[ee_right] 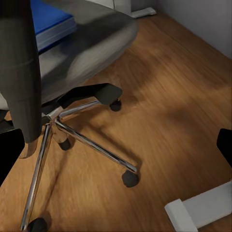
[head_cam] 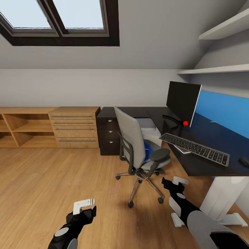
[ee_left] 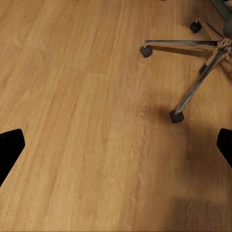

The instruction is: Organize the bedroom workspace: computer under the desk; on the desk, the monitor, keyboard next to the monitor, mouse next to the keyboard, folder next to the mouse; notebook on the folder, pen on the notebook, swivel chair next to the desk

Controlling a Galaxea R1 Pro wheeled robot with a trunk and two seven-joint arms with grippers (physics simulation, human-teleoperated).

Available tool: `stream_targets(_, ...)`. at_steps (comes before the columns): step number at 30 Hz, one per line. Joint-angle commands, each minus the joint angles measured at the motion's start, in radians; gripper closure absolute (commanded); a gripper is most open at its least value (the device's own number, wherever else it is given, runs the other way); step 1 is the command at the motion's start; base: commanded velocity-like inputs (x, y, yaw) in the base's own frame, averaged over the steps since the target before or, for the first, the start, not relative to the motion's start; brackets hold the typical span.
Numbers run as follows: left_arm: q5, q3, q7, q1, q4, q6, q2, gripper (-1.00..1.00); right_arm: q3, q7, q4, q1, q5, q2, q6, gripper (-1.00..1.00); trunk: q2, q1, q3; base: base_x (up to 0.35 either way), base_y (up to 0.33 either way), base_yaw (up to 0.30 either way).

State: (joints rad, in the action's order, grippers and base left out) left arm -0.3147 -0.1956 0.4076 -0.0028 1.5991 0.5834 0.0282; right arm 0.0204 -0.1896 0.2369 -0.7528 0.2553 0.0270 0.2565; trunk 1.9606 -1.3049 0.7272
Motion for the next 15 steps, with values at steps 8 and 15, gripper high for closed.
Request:
stream_targets(8,-0.012,0.001,0.010,0.000,0.005,0.001,0.002,-1.00,0.003,-0.002,0.001,0.000,0.007,0.001,0.005,-1.00,0.042,-0.023,0.020,0.003,0.000,0.000)
stream_targets(15,-0.012,0.001,0.010,0.000,0.005,0.001,0.002,-1.00,0.003,-0.001,0.002,0.000,0.007,0.001,0.024,-1.00,0.091,-0.050,0.042,0.000,0.000,0.000)
